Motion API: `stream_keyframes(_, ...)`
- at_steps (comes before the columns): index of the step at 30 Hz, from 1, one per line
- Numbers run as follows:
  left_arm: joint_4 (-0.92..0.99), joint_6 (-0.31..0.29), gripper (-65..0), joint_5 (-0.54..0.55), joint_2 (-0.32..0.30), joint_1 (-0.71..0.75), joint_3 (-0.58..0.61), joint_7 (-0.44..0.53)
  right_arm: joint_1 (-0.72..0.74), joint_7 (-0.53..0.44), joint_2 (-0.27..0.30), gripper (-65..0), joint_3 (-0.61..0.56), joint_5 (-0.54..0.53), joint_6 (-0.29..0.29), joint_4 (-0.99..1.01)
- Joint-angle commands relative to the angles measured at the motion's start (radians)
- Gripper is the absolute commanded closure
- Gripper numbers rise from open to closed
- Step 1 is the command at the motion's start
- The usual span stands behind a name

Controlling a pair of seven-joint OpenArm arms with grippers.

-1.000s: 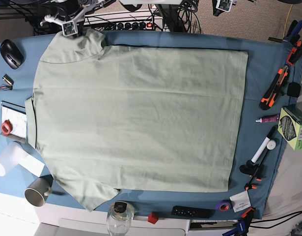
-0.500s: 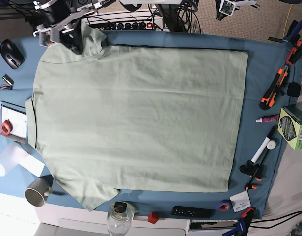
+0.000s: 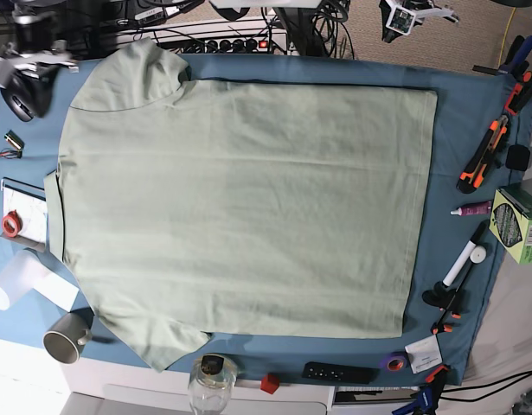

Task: Fold the T-shirt properly
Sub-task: 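Move the right gripper down to the shirt's shoulder corner and grasp it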

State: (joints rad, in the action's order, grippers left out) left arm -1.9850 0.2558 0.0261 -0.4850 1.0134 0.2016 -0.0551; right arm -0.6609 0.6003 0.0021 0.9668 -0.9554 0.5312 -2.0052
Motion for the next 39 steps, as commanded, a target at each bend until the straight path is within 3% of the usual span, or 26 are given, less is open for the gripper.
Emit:
stream_keyframes(1,-0.015,0.006,0.0,-0.008,-0.006,0.014,-0.002,0.018,0.000,0.013,0.010,0.0,0.028,-0.063,0.011,0.023)
stream_keyframes(7,-0.014,0.005,0.0,-0.008,-0.006,0.009,-0.002,0.017,-0.005,0.242,0.021,0.0,0.055,-0.449,0.129,0.213)
stream_keyframes(9,-0.011,0.005,0.0,-0.008,-0.006,0.008,-0.002,0.017,-0.005,0.303,0.026,0.0,0.055,-0.528,0.158,0.250)
stream_keyframes(14,-0.010,0.005,0.0,-0.008,-0.005,0.008,-0.002,0.010,-0.027,0.298,0.026,0.0,0.055,-0.528,0.161,0.261)
stream_keyframes(18,-0.010,0.006,0.0,-0.008,-0.005,0.008,-0.002,0.004,-0.038,0.261,0.026,0.0,0.055,-0.462,0.161,0.261)
stream_keyframes(21,-0.010,0.005,0.0,-0.008,-0.005,0.000,-0.002,-0.028,-0.038,0.225,0.026,-20.5,0.055,-0.406,0.161,0.260)
stream_keyframes(22,-0.010,0.005,0.0,-0.008,-0.005,-0.004,-0.002,-0.039,-0.038,0.202,0.026,-24.2,0.055,-0.379,0.161,0.260)
stream_keyframes(25,-0.010,-0.002,0.0,-0.008,-0.005,-0.013,-0.002,-0.061,-0.037,0.158,0.026,-24.8,0.055,-0.321,0.161,0.259)
stream_keyframes(30,-0.010,-0.046,0.0,-0.008,-0.005,-0.019,-0.002,-0.088,-0.030,0.202,0.026,-24.8,0.055,-0.315,0.156,0.260)
stream_keyframes(33,-0.010,-0.084,0.0,-0.008,-0.005,-0.019,-0.002,-0.088,0.000,0.207,0.026,-24.8,0.055,-0.251,0.088,0.261)
stream_keyframes(39,-0.010,-0.096,0.0,-0.008,-0.005,-0.019,-0.002,-0.094,0.062,0.200,0.033,-24.7,0.055,-0.186,0.076,0.302)
